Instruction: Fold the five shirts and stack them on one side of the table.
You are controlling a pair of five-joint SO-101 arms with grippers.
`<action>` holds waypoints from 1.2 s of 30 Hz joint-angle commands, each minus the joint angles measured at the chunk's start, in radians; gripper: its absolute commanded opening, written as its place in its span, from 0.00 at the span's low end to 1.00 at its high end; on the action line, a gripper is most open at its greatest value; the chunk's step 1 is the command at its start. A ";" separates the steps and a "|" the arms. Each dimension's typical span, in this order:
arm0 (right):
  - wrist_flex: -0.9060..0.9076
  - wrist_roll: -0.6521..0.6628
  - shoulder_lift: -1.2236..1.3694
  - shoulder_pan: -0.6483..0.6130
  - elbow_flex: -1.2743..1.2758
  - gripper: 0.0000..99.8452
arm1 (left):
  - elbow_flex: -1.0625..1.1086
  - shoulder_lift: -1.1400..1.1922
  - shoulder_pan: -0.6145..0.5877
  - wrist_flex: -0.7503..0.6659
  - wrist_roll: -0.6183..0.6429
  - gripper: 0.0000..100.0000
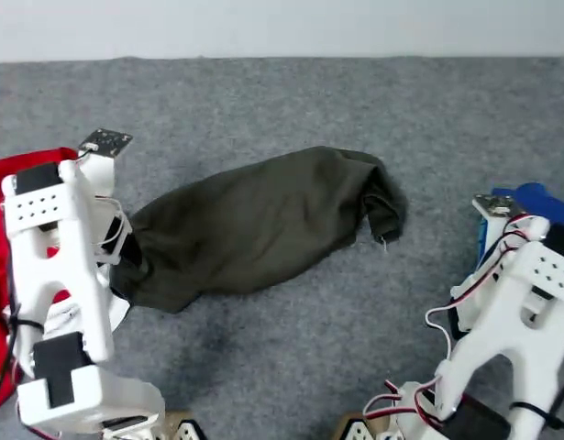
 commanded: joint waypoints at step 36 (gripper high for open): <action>0.001 0.000 -0.042 -0.012 -0.009 0.01 | -0.007 0.144 0.219 -0.064 0.100 0.01</action>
